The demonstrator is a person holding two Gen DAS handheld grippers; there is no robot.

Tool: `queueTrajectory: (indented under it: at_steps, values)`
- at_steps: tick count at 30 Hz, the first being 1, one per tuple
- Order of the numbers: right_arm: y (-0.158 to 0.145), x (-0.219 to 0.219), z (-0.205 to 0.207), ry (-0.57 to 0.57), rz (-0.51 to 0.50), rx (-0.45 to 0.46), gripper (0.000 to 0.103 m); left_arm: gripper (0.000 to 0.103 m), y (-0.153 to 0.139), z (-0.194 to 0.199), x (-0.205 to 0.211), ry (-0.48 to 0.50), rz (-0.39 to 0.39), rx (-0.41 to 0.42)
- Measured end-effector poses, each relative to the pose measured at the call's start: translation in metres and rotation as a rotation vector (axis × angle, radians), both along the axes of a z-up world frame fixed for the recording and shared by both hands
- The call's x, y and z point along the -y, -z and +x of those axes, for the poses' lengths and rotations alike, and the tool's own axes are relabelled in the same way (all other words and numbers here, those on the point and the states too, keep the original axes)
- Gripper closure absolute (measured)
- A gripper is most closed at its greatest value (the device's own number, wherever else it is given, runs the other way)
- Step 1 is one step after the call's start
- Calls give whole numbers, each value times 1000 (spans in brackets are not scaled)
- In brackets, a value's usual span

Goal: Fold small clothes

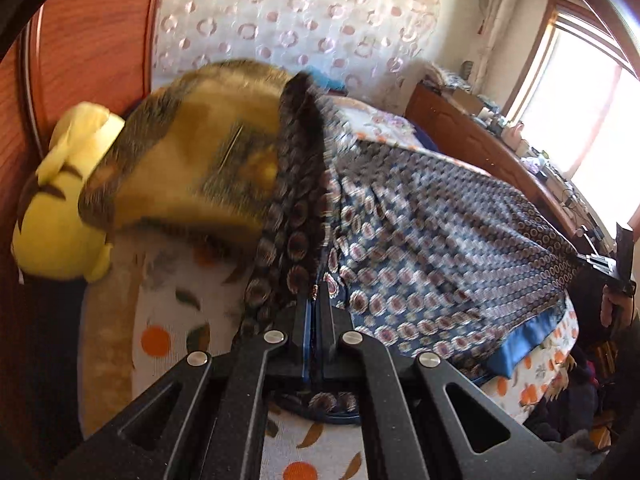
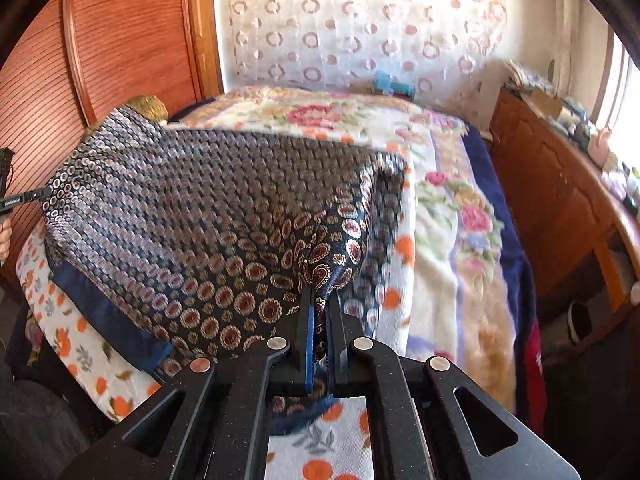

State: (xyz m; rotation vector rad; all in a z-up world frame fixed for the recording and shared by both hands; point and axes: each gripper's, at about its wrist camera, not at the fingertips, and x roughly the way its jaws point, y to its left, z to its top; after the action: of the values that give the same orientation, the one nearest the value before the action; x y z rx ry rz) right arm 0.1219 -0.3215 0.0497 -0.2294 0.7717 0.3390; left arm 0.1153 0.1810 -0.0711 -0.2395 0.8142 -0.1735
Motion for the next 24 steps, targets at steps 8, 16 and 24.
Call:
queueTrajectory:
  at_steps: [8, 16, 24]
  values:
    - [31, -6, 18, 66, 9, -40, 98, 100, 10, -1, 10, -18, 65, -8]
    - [17, -25, -8, 101, -15, 103, 58, 45, 7, -14, 20, -10, 101, 17]
    - [12, -70, -28, 34, 72, 146, 49, 28, 19, -10, 23, -30, 132, -29]
